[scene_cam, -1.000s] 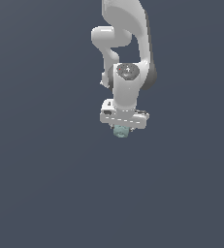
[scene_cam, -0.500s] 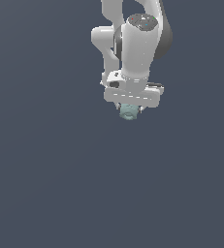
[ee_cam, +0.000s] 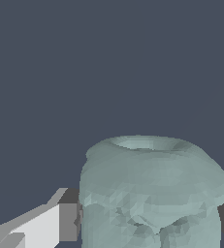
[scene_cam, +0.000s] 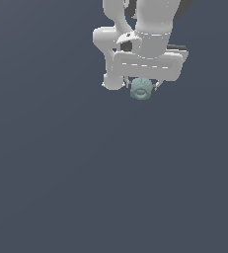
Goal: Pick up the object and move it to a goal position.
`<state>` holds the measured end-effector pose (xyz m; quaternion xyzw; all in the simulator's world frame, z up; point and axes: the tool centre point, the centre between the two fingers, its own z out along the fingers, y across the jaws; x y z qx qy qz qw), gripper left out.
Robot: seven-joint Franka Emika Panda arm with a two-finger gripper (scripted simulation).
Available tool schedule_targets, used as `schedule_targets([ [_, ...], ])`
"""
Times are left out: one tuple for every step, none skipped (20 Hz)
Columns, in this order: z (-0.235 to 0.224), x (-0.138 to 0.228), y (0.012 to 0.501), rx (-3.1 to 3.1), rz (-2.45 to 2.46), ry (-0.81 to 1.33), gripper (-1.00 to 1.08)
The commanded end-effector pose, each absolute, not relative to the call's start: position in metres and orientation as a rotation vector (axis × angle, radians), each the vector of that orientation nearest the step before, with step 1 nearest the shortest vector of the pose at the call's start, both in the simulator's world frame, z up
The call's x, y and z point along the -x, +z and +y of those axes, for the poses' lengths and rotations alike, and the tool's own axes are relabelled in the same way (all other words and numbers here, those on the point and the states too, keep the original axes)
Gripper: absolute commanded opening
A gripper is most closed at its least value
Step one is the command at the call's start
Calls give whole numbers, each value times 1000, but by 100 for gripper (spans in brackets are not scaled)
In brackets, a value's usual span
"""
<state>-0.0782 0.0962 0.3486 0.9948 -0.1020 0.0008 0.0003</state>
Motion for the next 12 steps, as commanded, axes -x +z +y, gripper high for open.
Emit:
schedule_targets([
  [101, 81, 372, -3124, -321, 1, -100],
  [103, 82, 379, -3124, -321, 1, -100],
  [105, 82, 387, -3124, -321, 1, -100],
  [106, 83, 394, -3124, -321, 1, -100],
  [107, 83, 400, -3125, -321, 0, -100],
  [109, 83, 406, -3125, -321, 0, -100],
  [110, 84, 411, -3125, -321, 0, -100],
  [111, 84, 415, -3125, -321, 0, -100],
  [112, 84, 420, -3125, -321, 0, -100],
  [113, 84, 423, -3125, -321, 0, -100],
  [114, 84, 426, -3125, -321, 0, -100],
  [114, 84, 429, -3125, -321, 0, -100],
])
